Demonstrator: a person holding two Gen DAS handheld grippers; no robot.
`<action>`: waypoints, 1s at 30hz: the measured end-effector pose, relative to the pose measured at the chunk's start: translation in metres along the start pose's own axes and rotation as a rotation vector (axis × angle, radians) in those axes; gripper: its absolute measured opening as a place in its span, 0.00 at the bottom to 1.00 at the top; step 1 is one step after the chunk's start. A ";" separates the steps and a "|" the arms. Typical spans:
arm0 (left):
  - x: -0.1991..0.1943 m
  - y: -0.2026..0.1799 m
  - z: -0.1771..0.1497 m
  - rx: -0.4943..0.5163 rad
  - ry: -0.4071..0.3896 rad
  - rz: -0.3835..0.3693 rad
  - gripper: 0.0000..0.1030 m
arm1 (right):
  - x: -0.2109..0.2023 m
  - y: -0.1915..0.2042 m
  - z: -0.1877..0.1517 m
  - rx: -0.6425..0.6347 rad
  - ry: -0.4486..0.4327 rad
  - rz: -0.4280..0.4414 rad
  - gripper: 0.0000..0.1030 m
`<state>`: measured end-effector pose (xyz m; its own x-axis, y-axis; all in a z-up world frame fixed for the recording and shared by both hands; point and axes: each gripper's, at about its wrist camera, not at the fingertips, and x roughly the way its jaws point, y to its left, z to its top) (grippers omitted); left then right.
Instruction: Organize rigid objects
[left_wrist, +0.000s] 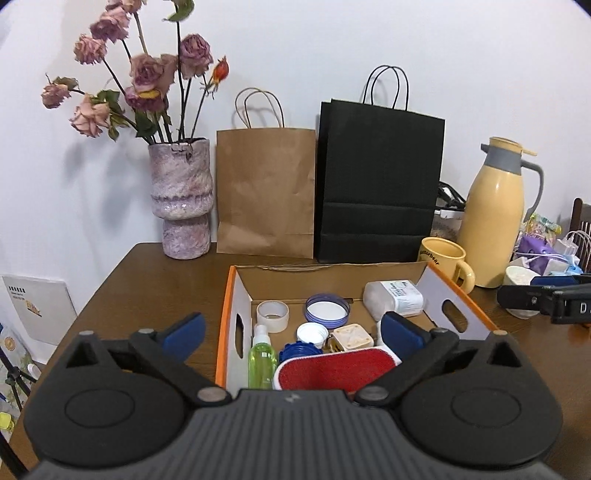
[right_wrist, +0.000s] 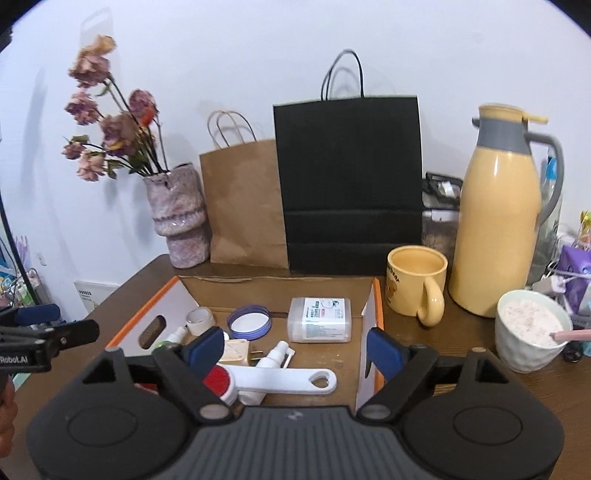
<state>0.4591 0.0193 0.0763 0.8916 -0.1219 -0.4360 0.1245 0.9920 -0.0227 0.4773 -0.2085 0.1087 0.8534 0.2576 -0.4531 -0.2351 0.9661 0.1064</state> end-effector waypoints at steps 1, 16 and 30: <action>-0.006 0.000 0.000 -0.003 -0.004 0.003 1.00 | -0.005 0.001 -0.002 -0.001 -0.004 -0.003 0.83; -0.126 -0.009 -0.075 -0.028 -0.116 0.042 1.00 | -0.116 0.025 -0.086 -0.033 -0.167 -0.004 0.91; -0.268 -0.025 -0.189 -0.033 -0.217 0.111 1.00 | -0.244 0.073 -0.209 -0.041 -0.206 0.019 0.92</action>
<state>0.1346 0.0337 0.0238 0.9721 -0.0131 -0.2342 0.0095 0.9998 -0.0165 0.1550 -0.2041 0.0422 0.9247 0.2780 -0.2601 -0.2675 0.9606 0.0755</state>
